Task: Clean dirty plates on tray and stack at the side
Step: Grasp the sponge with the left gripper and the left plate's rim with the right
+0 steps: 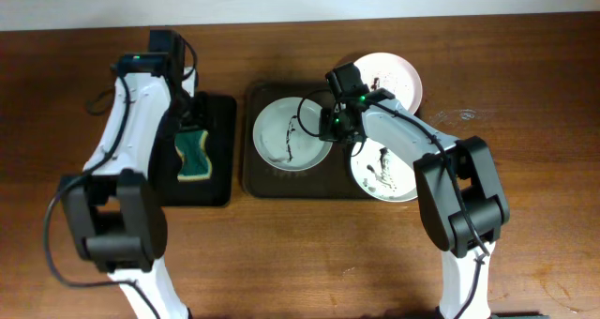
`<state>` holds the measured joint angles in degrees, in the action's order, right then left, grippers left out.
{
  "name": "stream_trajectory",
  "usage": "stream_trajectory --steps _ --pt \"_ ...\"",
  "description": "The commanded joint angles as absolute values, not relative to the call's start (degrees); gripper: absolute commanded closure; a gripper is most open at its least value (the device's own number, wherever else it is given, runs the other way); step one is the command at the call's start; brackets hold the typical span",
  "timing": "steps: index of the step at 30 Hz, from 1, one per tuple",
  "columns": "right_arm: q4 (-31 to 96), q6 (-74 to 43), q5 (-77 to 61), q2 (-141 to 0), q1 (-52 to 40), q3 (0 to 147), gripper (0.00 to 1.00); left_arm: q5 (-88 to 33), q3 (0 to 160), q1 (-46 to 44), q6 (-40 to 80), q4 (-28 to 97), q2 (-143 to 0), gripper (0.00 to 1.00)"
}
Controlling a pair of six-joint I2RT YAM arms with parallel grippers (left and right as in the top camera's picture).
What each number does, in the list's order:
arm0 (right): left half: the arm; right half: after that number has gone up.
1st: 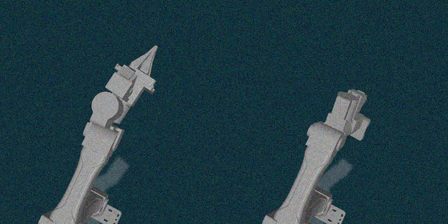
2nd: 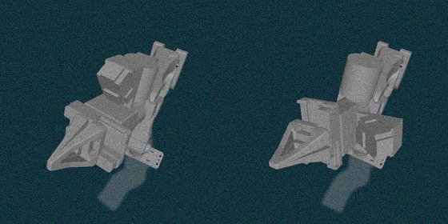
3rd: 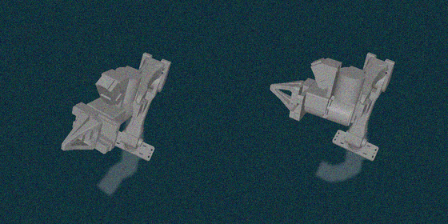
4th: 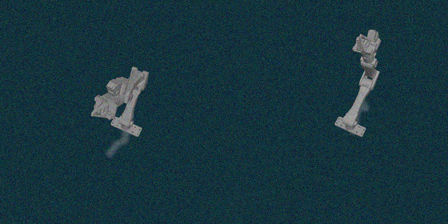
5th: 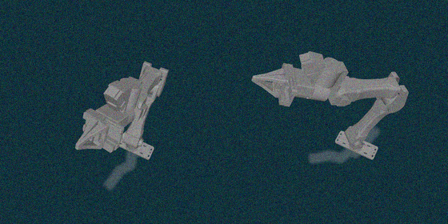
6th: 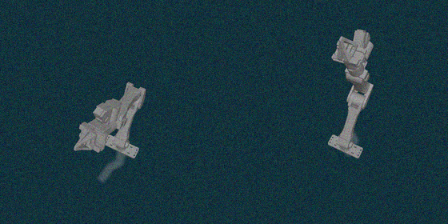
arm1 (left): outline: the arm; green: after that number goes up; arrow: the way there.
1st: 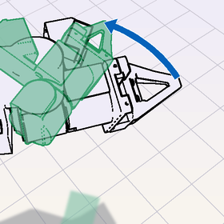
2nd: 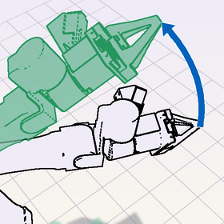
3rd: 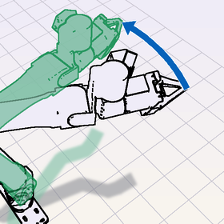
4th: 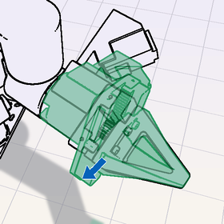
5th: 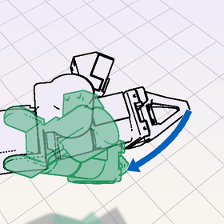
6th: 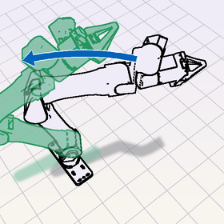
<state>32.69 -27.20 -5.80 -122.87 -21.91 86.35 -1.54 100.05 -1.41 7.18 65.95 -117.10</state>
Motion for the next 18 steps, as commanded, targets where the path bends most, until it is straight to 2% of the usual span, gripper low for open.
stream_trajectory --steps 1,4,7,9,11,12,15,18 --pt "33.6 -27.5 -2.3 -124.1 -22.5 86.1 0.96 -2.1 100.4 -1.0 7.3 69.8 -122.2 0.46" --pt "33.6 -27.5 -2.3 -124.1 -22.5 86.1 0.96 4.5 99.3 -1.0 12.5 70.3 -125.3 0.52" --pt "33.6 -27.5 -2.3 -124.1 -22.5 86.1 0.96 5.9 95.9 -1.0 12.6 67.2 -125.7 0.53" --pt "33.5 -27.5 -2.3 -124.1 -22.5 86.1 0.96 9.0 92.8 -1.0 10.0 60.9 -125.7 0.53" --pt "33.6 -27.5 -2.3 -124.1 -22.5 86.1 0.96 5.8 92.7 -1.1 9.5 59.7 -125.7 0.81" --pt "33.6 -27.5 -2.3 -124.1 -22.5 86.1 0.96 5.8 92.4 -1.1 9.5 59.8 -125.7 1.00" --pt "35.1 -27.5 -2.6 -124.1 -22.4 86.1 0.96 4.6 95.4 -1.1 9.3 61.6 -125.6 1.00" --pt "35.7 -25.3 -11.2 -124.1 -21.5 86.1 0.96 1.6 108.6 -1.5 6.6 69.5 -125.6 1.00"
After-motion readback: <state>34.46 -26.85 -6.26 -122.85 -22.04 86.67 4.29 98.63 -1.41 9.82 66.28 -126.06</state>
